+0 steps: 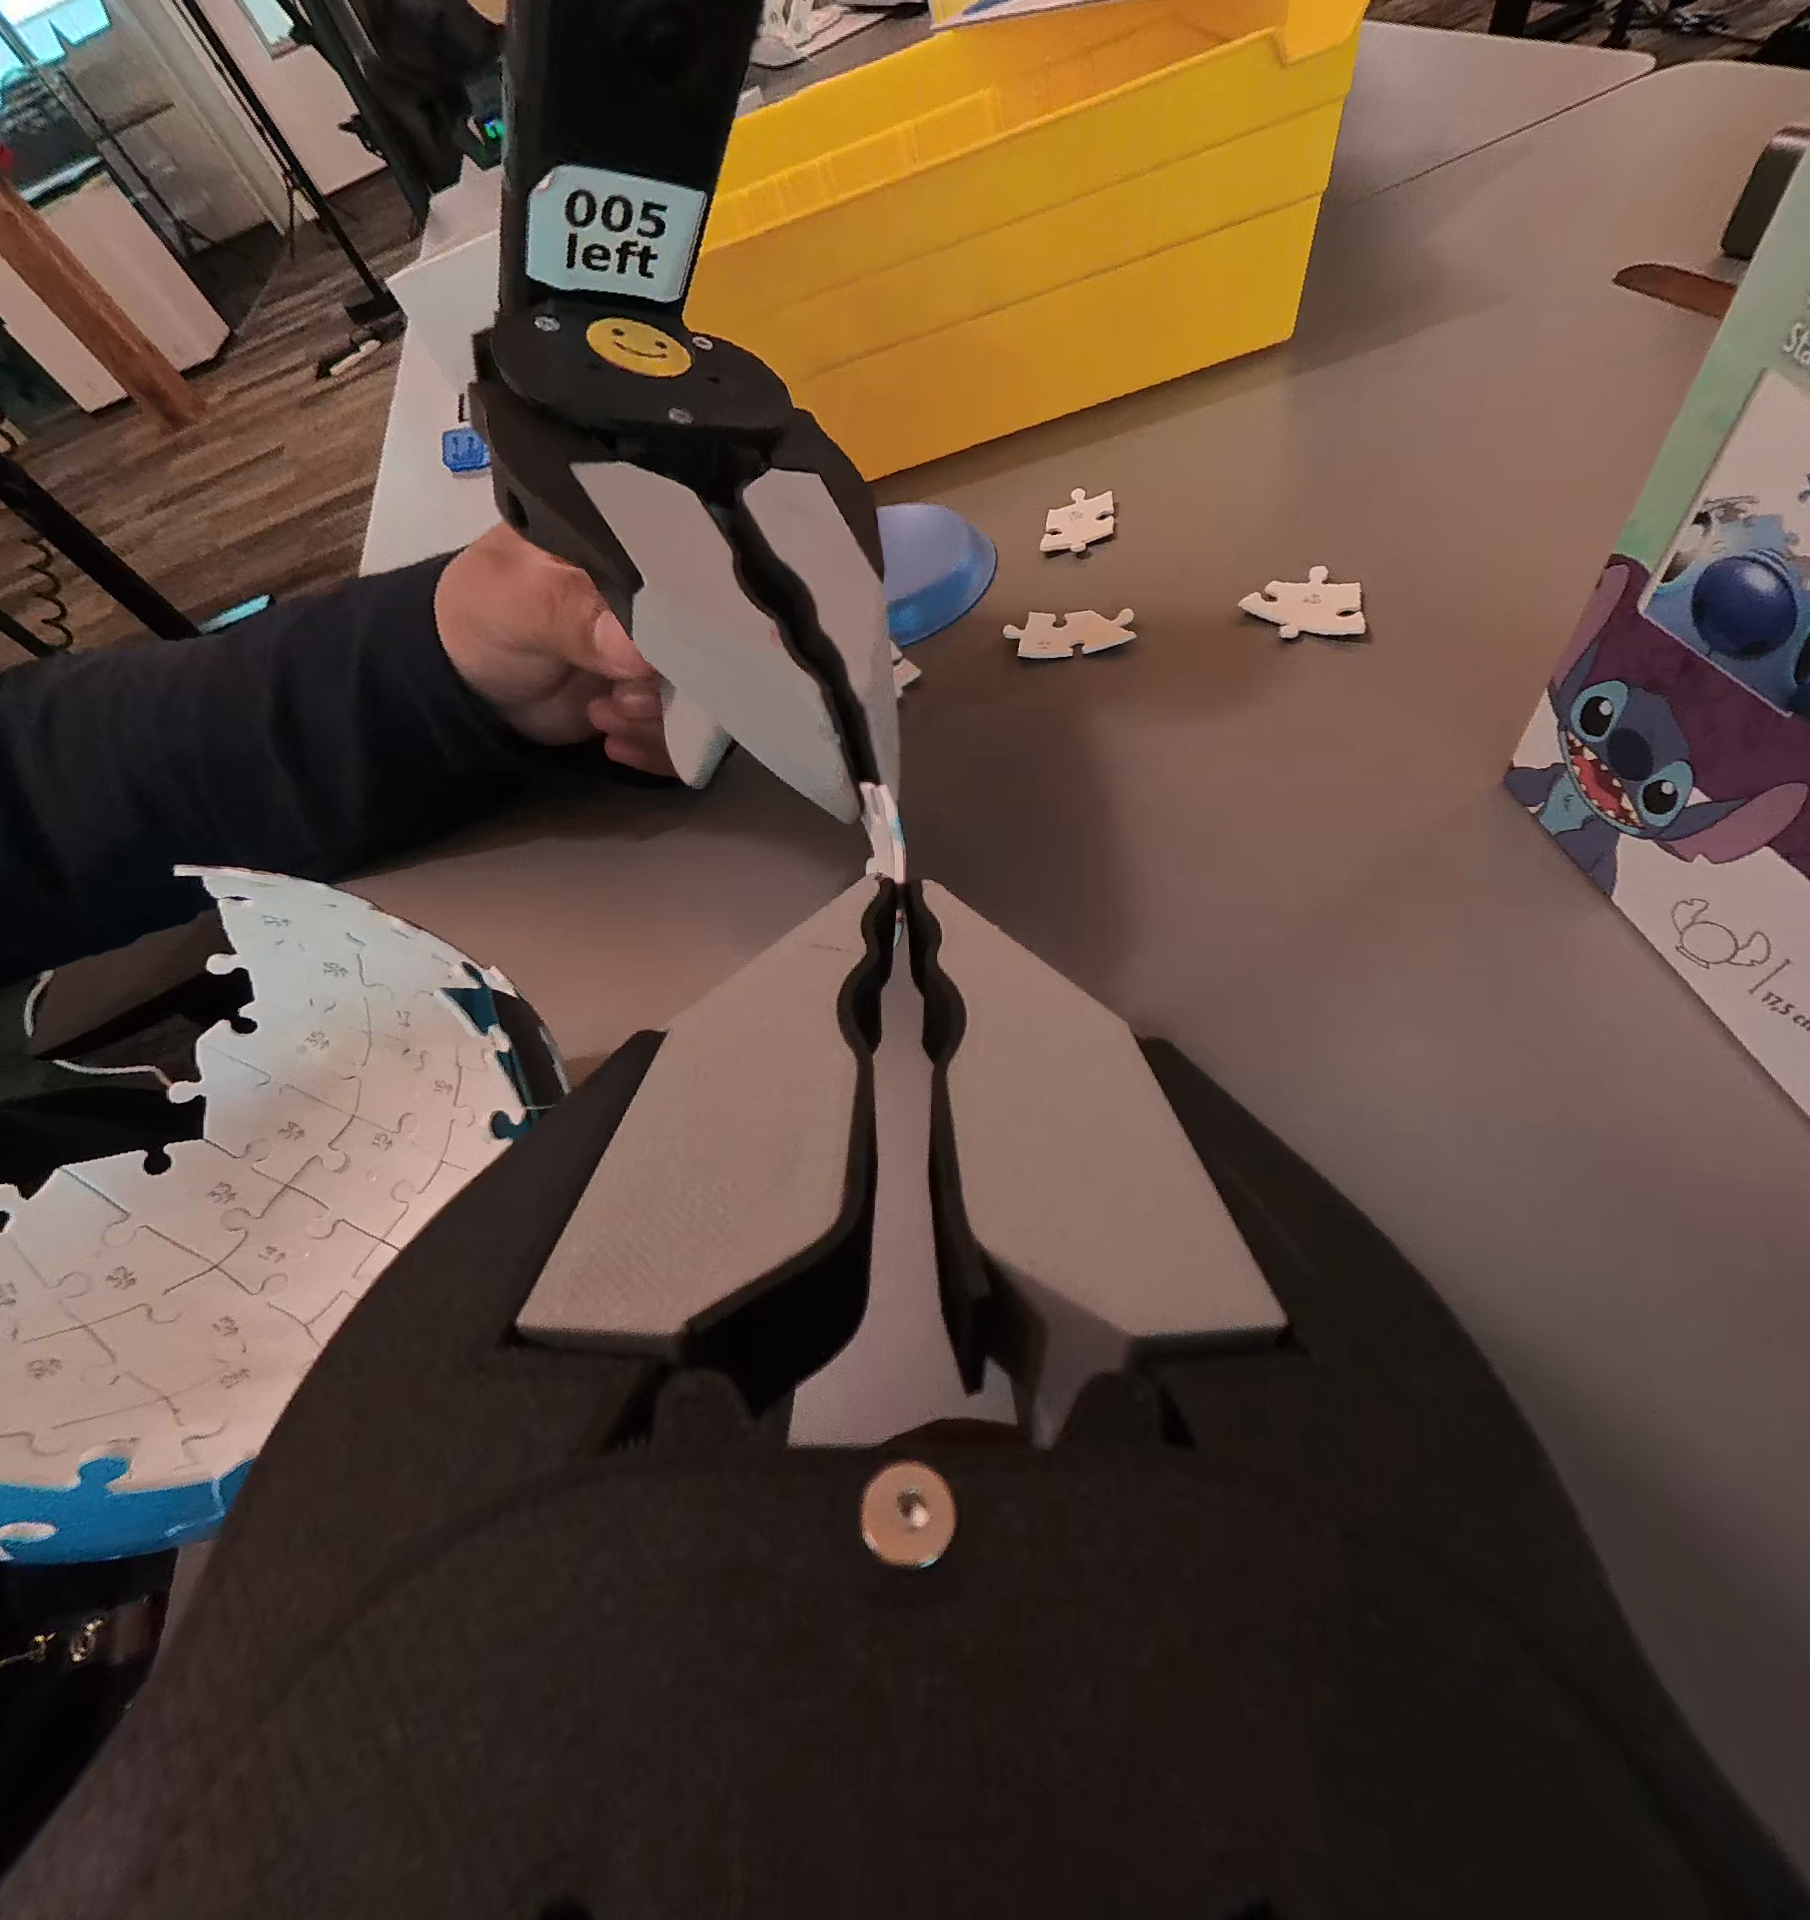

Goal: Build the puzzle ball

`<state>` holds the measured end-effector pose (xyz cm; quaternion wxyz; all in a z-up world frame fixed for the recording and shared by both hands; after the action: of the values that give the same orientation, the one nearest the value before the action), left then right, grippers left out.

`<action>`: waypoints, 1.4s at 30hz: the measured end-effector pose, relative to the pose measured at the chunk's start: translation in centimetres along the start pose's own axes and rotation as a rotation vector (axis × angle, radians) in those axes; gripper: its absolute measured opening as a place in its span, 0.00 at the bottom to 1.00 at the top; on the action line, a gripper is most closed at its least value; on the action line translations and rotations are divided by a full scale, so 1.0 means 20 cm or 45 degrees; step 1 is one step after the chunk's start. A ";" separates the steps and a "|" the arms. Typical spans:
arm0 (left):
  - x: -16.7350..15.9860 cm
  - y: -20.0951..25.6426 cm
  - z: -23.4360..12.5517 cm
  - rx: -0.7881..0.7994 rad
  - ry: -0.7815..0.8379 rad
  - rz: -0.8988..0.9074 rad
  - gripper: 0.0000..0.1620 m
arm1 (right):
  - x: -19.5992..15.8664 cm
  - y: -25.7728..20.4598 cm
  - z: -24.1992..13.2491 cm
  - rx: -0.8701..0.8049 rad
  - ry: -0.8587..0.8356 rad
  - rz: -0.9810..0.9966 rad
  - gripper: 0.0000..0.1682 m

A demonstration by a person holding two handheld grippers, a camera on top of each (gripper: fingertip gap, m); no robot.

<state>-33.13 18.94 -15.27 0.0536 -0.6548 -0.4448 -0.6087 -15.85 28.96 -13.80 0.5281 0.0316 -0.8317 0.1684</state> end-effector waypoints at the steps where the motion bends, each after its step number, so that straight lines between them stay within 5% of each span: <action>1: 0.00 0.00 0.01 0.017 -0.011 0.018 0.00 | 0.00 0.00 0.00 -0.004 0.008 -0.003 0.00; 12: -0.04 0.03 0.09 0.043 -0.113 0.030 0.00 | 0.02 -0.01 0.02 0.007 0.093 0.019 0.00; 21: 0.03 0.01 0.00 -0.046 0.123 -0.099 0.00 | 0.03 0.03 -0.03 0.102 0.253 0.158 0.11; 37: 0.03 0.04 0.04 -0.111 0.117 -0.138 0.00 | 0.02 0.02 0.01 0.178 0.248 0.195 0.00; 42: 0.06 0.06 -0.15 0.148 0.050 -0.058 0.05 | 0.02 0.01 -0.03 0.021 0.189 0.067 0.00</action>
<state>-34.71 17.08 -12.88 0.0863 -0.6284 -0.4928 -0.5956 -15.46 29.30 -13.30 0.5835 0.0016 -0.7893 0.1910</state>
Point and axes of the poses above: each gripper's, where its closed fingertips meet, z out along the fingers, x out of its top, y = z × x across the jaws, the point moved 10 cm from there along -z, back along the fingers
